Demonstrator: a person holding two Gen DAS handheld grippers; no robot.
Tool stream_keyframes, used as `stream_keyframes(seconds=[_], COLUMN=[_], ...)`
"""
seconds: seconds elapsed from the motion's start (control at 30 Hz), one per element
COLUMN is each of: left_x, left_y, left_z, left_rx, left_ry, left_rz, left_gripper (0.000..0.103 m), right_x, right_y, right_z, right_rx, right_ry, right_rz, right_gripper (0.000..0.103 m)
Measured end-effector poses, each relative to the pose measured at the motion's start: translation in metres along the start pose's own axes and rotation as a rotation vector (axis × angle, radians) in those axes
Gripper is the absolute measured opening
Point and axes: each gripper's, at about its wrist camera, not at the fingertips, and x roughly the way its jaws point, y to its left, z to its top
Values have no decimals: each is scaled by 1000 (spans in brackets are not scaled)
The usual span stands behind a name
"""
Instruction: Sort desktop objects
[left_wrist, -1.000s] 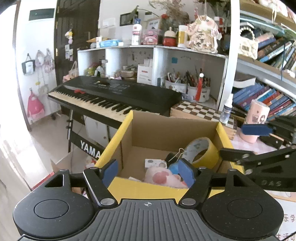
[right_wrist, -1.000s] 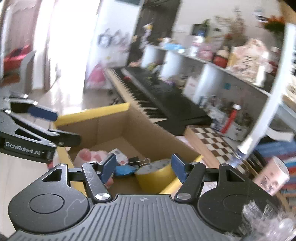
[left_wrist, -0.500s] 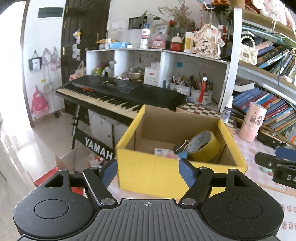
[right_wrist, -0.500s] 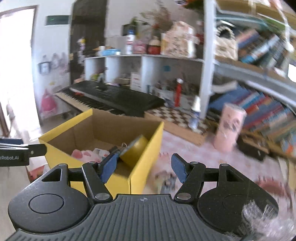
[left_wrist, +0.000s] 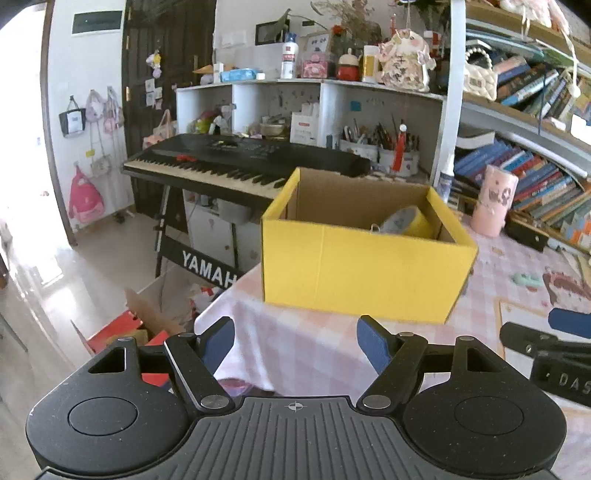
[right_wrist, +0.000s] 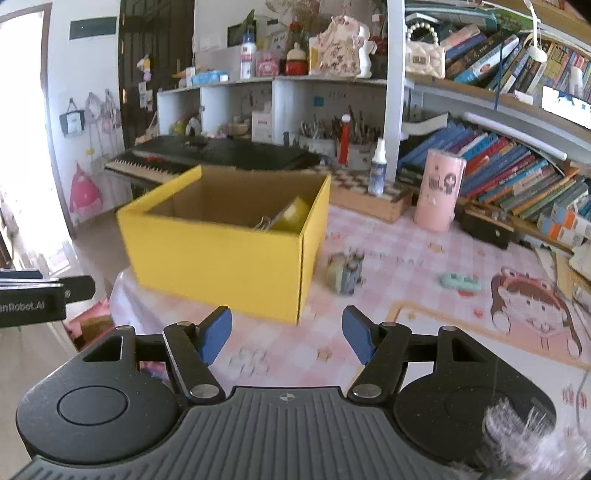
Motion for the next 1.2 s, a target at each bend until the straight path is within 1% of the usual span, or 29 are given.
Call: stream_keyframes(seconds=[0.07,0.2,0.37,0.47,0.67,0.9,1.2], left_x=[-6,-15,-25,-28,-30,-30,-22], left_y=[-1,-2,0,1,-1,-9,-29], left_z=[-6,-16,-25,-31,-41,-47,-45], left_rx=[12,37,42,41,48,66,104], left_ry=[5,14,14,24,54,72,80], left_rz=[0,-10,-9,-11,-30,-75,-135], left_gripper=[79,80,81,84,88,90,90], right_x=[-5,-17,-26,-30,-34,-41,-45], right_y=[5,15,21,23,26,23,6], right_z=[-8,-22,-29,-34,-42,-49,-55], right_rx=[-2,-13,-16,-13,-20,-22,11], right_ry=[13,23,28,38,68,94,116], right_rz=[0,0,-6,-9,-2,-28,-79], right_gripper=[65,68,69,70,76,81,81])
